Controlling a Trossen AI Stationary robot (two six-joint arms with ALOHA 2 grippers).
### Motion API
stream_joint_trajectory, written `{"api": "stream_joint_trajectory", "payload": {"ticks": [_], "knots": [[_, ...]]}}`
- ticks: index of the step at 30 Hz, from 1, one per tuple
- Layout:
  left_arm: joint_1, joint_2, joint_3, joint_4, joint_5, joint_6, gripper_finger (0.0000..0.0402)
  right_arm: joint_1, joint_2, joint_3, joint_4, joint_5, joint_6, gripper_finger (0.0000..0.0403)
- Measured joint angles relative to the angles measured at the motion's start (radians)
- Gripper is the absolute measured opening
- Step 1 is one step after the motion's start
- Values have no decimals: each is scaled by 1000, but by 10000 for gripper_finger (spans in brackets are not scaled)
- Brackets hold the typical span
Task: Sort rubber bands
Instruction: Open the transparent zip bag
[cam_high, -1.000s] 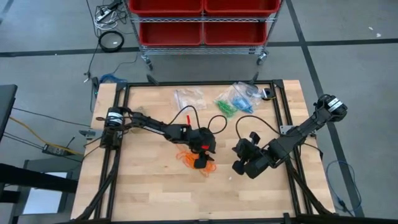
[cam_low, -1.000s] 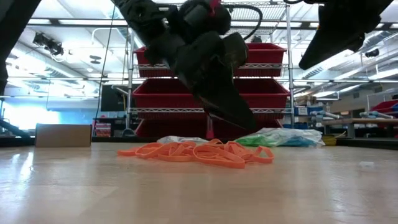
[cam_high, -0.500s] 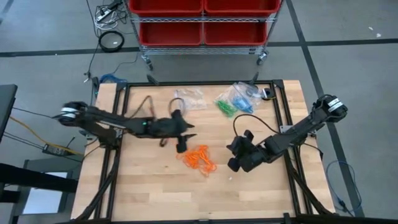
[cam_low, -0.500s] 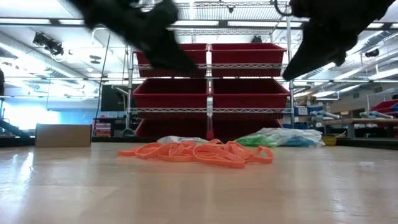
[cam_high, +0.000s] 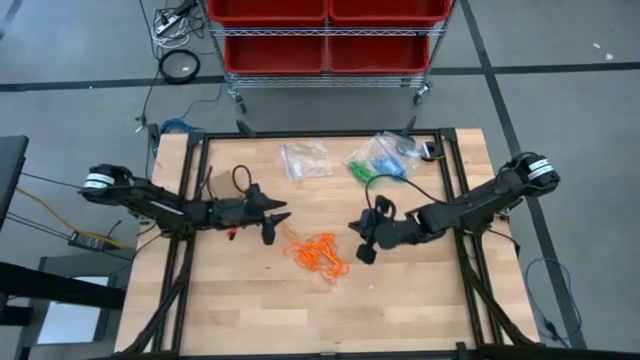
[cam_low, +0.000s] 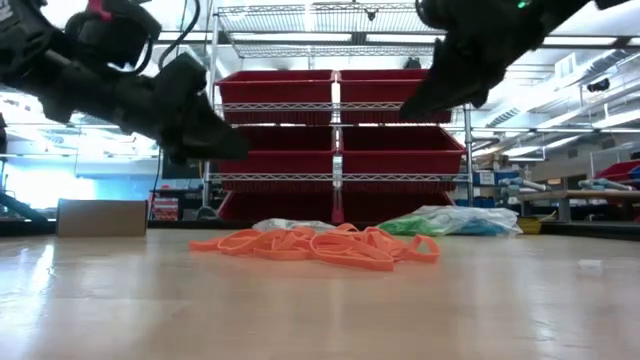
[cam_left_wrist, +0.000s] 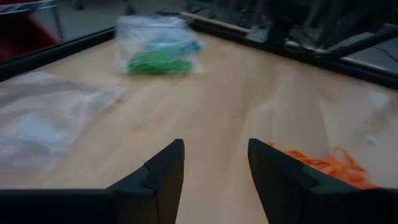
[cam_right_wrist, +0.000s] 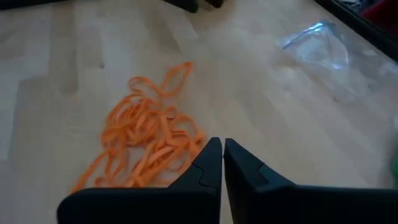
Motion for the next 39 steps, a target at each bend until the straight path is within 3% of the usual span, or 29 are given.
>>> {"api": "stream_joint_trajectory", "payload": {"ticks": [9,17,23,28,35,39], "knots": [[0,-1,-25,7,-75,-13,186,-173,0,0,89,-60,-164,77],[0,-1,-25,13,-76,-12,186,-391,19,0,162,-223,-268,116],[0,-1,-24,19,-76,-10,186,-508,171,26,300,-389,-313,124],[0,0,-23,30,-73,-9,186,-559,347,176,236,-437,-362,124],[0,0,-24,24,-50,-10,186,-580,551,530,-118,-428,-446,123],[0,-1,-24,25,-48,-10,186,-579,626,701,-221,-400,-492,123]]}}
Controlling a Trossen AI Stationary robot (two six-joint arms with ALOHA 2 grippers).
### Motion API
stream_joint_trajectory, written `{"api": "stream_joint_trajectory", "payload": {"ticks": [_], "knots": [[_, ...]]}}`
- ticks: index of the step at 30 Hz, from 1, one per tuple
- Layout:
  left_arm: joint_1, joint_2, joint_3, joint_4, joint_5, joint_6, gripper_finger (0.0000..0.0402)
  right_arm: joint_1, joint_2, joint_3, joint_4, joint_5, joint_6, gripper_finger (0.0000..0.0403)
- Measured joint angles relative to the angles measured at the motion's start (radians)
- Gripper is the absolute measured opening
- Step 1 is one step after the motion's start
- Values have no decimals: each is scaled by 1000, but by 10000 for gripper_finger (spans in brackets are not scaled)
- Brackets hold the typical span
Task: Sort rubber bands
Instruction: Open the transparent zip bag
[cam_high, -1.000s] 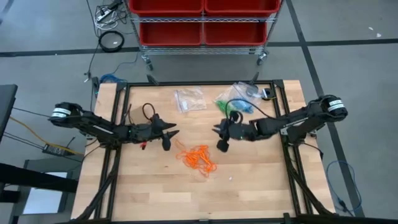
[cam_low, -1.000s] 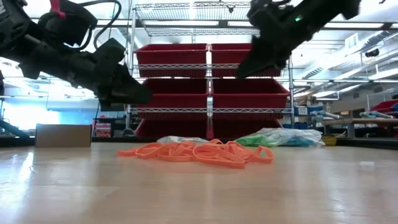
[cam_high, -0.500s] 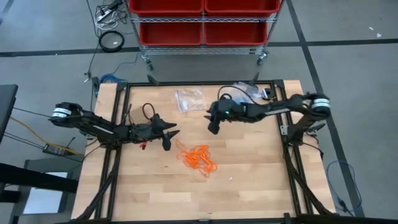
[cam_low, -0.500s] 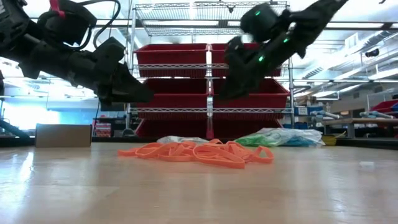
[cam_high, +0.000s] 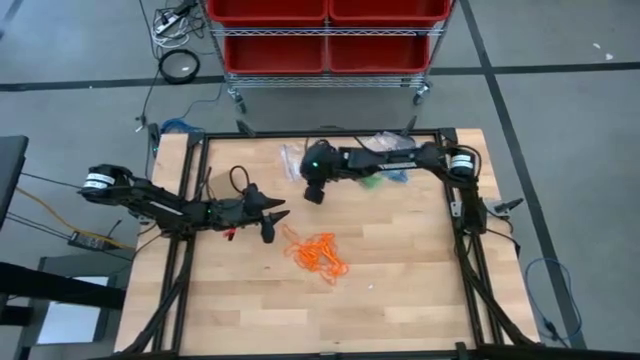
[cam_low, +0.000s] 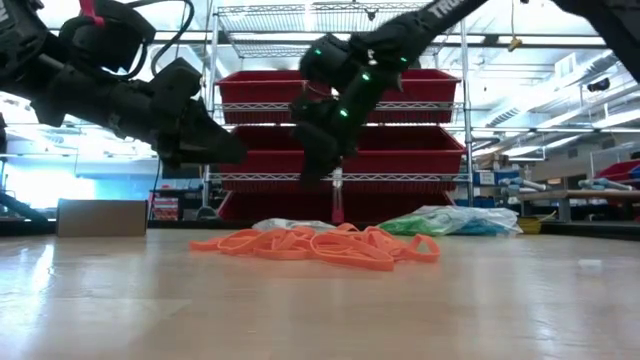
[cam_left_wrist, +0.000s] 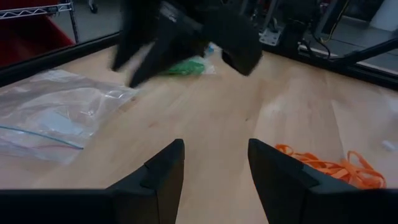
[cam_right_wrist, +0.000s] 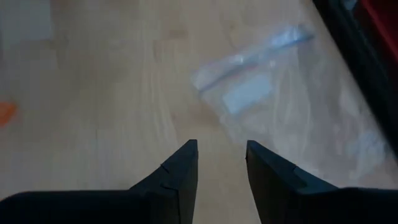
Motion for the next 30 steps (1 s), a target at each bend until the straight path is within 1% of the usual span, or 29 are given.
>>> {"api": "stream_joint_trajectory", "payload": {"ticks": [4,6,8,10,12,16,23,30], "knots": [[0,0,0,-6,9,0,186,-41,44,120,-35,-35,11,123],[0,0,0,-7,18,0,186,-72,65,160,-67,-95,41,123],[0,0,0,-7,25,0,186,-111,84,184,-74,-182,90,123],[0,0,0,-6,30,0,186,-140,111,195,-87,-229,118,123],[0,0,0,-7,35,0,186,-164,128,195,-122,-239,124,123],[0,0,0,-7,41,0,186,-186,146,196,-131,-273,144,121],[0,0,0,5,40,2,186,-178,162,196,-147,-275,150,122],[0,0,0,11,42,-4,186,-180,167,196,-196,-246,153,122]]}}
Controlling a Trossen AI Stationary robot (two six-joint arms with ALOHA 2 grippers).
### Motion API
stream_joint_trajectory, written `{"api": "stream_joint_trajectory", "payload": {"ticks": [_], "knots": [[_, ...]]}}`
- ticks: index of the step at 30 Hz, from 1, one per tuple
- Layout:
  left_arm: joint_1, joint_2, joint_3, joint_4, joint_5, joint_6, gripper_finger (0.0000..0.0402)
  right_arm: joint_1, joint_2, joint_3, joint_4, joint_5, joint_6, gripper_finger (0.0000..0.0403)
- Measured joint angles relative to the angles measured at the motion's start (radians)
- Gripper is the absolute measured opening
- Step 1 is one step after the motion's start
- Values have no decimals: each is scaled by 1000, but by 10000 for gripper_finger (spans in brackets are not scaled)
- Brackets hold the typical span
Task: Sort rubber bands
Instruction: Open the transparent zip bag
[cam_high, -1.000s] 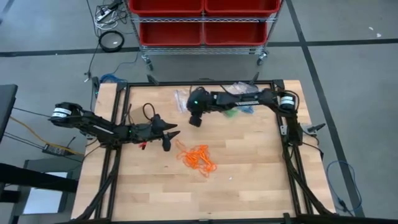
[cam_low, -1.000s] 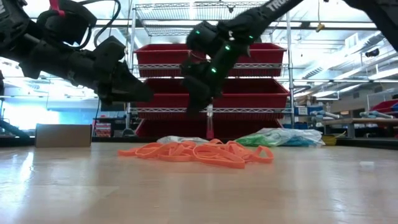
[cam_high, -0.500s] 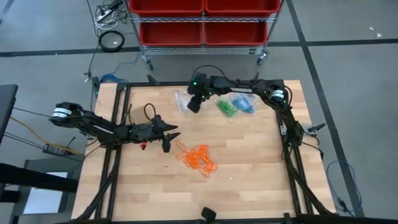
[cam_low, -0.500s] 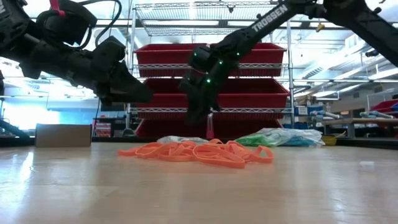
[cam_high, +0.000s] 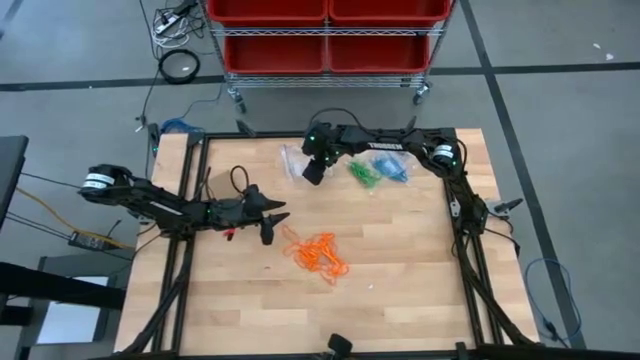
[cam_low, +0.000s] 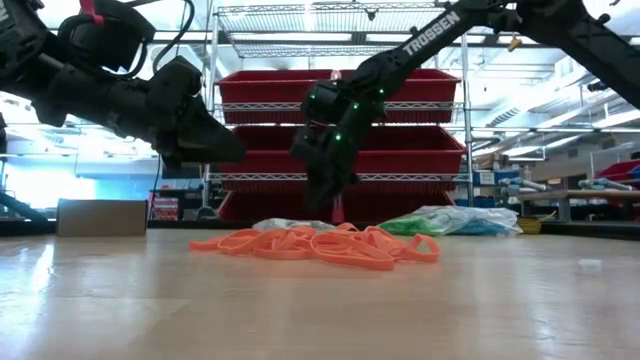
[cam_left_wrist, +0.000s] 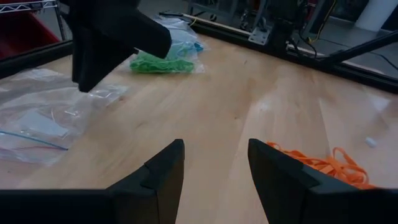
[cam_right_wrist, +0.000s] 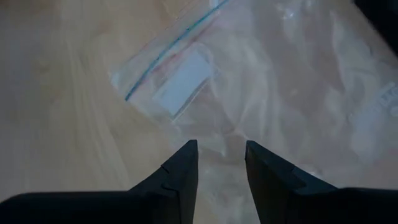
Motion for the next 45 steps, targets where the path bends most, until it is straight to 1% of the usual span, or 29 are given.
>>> {"api": "stream_joint_trajectory", "payload": {"ticks": [3,4,8,11,13,14,16,17,20,22,24,30,32,37,42,45], "knots": [[-1,0,0,8,0,-2,186,0,28,0,-27,4,21,122],[-1,0,0,13,5,-2,186,1,34,-1,-36,23,22,122],[-1,0,0,22,16,-3,186,4,31,1,-36,30,24,122],[-1,0,0,23,17,-3,186,5,30,0,-64,34,32,112],[-1,0,0,26,18,-3,186,4,30,0,-83,54,27,92],[-1,0,0,26,18,-3,186,2,30,0,-96,60,22,76],[-1,0,0,30,19,-3,186,-5,34,0,-130,74,8,31],[-1,0,0,29,19,-3,186,-9,36,0,-137,77,-3,16],[-1,0,0,29,19,3,186,-18,37,0,-183,76,-22,5],[-1,0,0,24,14,19,186,-16,37,0,-215,74,-63,1],[-1,0,0,12,-25,37,186,-3,36,1,-253,73,-105,1],[4,0,0,-130,-217,147,186,48,34,2,-327,57,-192,0],[17,0,0,-155,-237,182,186,65,31,2,-350,52,-218,0],[61,0,27,-202,-223,244,186,99,30,2,-445,51,-285,0],[106,0,71,-255,-133,289,186,135,21,-2,-552,113,-321,0],[136,17,80,-259,-57,313,186,164,-11,-4,-548,127,-342,0]]}}
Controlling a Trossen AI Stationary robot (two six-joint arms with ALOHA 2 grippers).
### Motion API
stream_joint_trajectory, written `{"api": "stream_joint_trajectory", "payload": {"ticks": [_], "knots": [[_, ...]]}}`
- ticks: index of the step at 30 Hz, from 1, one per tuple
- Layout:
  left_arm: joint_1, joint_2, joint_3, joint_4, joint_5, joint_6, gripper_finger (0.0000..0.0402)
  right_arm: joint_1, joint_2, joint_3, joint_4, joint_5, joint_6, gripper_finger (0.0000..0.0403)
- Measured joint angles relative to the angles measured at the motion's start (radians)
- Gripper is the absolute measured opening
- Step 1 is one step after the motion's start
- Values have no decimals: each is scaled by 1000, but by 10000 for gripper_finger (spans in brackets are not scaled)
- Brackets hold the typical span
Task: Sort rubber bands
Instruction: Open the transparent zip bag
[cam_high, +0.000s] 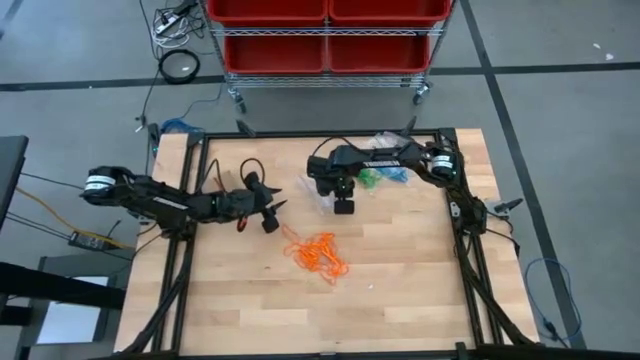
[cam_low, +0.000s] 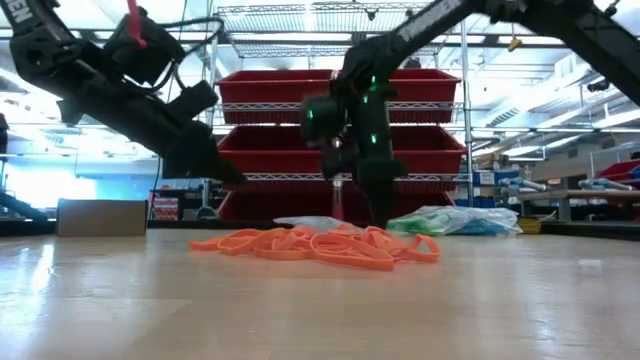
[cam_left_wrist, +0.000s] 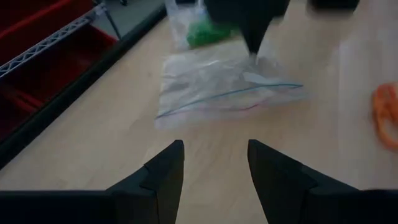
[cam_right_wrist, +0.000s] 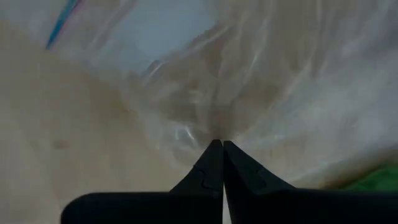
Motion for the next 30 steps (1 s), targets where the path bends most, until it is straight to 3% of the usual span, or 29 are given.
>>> {"api": "stream_joint_trajectory", "payload": {"ticks": [5,8,16,22,26,30], "knots": [[46,52,15,1,92,96,186,43,-95,2,6,-9,-10,0],[48,86,45,-4,95,179,186,69,-155,2,8,-40,-4,0],[47,200,287,-259,97,429,186,134,-257,3,57,-132,87,0],[62,350,465,-475,98,532,186,188,-278,3,61,-112,165,0],[78,402,494,-481,73,558,186,221,-284,3,17,-36,192,4],[99,413,500,-424,73,563,186,252,-286,3,4,-26,206,9]]}}
